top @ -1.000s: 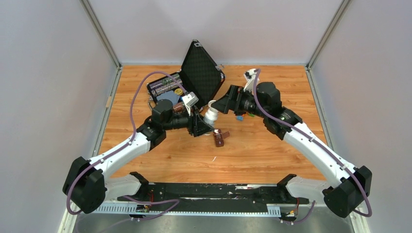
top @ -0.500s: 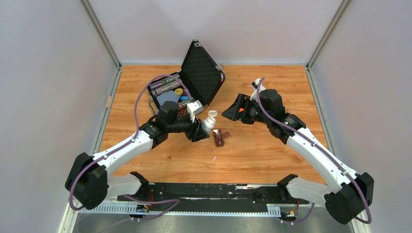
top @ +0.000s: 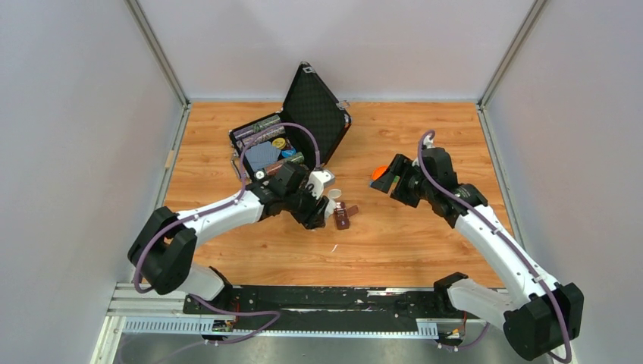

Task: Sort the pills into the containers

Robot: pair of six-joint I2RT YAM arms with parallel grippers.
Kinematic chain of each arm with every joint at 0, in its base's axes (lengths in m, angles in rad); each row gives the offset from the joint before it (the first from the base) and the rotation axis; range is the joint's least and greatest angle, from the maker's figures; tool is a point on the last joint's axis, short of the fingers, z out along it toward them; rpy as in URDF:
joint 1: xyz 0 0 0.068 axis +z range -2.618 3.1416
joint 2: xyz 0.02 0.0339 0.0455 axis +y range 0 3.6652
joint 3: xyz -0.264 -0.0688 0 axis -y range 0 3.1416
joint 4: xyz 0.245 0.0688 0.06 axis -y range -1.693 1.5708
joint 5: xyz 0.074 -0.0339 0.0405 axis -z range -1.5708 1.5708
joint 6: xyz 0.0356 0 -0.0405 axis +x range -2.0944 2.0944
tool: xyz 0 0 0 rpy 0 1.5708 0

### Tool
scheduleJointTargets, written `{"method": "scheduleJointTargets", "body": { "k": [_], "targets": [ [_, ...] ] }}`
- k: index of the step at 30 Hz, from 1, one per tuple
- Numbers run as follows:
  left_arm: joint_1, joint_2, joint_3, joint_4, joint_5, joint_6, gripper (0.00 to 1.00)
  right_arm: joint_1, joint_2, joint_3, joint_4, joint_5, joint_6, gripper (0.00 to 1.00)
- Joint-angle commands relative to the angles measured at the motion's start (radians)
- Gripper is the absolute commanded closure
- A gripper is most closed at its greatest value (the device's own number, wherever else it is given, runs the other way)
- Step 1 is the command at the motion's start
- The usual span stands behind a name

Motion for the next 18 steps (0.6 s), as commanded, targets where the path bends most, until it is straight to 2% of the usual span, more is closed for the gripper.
{"method": "scheduleJointTargets", "body": {
  "k": [1, 7, 18],
  "targets": [
    [-0.031, 0.045, 0.08, -0.057, -0.076, 0.051, 1.0, -0.048, -0.042, -0.019, -0.037, 0.031, 0.033, 0.3],
    [-0.057, 0.107, 0.158, -0.151, -0.139, 0.137, 1.0, -0.08, -0.036, -0.025, -0.054, 0.029, 0.033, 0.3],
    [-0.133, 0.241, 0.295, -0.289, -0.282, 0.168, 1.0, -0.111, -0.024, -0.035, -0.065, 0.022, 0.025, 0.29]
  ]
}}
